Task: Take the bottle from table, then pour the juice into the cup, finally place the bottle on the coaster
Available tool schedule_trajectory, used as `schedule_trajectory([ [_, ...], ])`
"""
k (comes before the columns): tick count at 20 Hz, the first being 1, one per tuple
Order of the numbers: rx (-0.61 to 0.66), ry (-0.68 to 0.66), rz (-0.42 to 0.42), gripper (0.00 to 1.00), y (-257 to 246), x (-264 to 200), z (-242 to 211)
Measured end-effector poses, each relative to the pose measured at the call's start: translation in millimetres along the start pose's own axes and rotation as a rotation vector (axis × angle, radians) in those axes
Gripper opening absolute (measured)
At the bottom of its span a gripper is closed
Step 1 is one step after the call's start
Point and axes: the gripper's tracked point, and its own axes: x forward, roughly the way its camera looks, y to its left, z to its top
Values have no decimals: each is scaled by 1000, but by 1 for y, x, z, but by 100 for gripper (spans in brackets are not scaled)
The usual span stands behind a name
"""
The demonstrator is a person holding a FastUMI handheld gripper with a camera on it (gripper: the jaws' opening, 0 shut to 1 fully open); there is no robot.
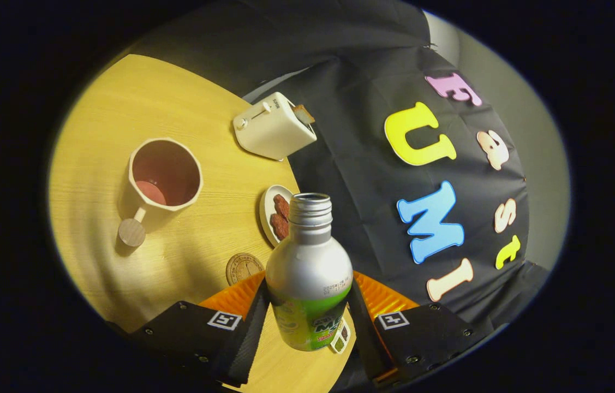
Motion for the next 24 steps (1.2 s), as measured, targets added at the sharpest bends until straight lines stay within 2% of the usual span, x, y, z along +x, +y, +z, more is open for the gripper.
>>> schedule_trajectory([
  [12, -262, -62, 43, 76, 17, 11, 23],
  [24, -499, -129, 37, 76, 24, 15, 39],
])
